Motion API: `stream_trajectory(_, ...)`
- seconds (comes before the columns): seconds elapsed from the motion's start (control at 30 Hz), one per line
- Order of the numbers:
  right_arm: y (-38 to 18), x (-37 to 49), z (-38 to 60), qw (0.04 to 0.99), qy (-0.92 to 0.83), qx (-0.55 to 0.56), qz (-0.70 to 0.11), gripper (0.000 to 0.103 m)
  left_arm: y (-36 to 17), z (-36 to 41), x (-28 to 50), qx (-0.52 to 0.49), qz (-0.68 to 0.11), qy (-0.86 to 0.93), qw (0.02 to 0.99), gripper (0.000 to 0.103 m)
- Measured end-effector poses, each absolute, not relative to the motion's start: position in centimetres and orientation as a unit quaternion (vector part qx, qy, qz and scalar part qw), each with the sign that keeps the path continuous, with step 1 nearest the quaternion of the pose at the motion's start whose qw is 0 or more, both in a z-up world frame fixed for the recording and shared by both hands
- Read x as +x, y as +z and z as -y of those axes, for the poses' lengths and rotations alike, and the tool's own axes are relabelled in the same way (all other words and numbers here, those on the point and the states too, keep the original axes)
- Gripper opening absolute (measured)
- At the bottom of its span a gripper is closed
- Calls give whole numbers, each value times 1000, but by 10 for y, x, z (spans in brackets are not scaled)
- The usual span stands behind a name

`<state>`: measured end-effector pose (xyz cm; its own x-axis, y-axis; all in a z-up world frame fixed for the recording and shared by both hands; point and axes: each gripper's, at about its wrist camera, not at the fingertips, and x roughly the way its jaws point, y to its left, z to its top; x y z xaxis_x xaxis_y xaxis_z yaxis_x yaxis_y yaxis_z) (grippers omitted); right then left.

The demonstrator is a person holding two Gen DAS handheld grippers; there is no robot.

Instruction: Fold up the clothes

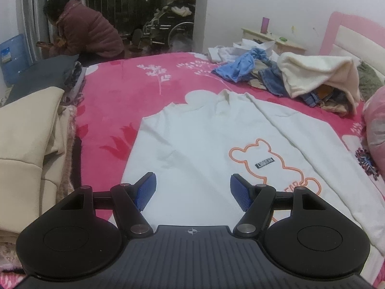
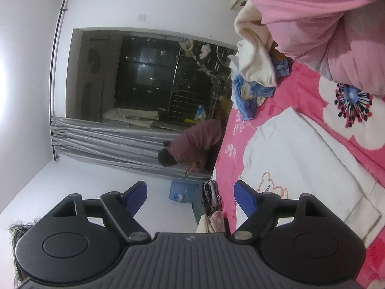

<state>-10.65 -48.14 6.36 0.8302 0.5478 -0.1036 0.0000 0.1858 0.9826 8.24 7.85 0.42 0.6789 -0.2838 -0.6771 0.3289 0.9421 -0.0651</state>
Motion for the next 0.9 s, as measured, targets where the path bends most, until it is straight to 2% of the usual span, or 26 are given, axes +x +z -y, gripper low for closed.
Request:
stream_trajectory(0.37,31,-44,465,733,203,584,-285,84,-4,-79,89,36,-373,-157,914,69)
stream_trajectory(0.67,-7,112,398,789,215,372,-439,84,-41,-86,161,-5,-387,-80,919,69)
stream_trajectory(0.9,-28,223,310,841,228,151,-466,84,-50,-84,240,-2,-352,-49,935,69)
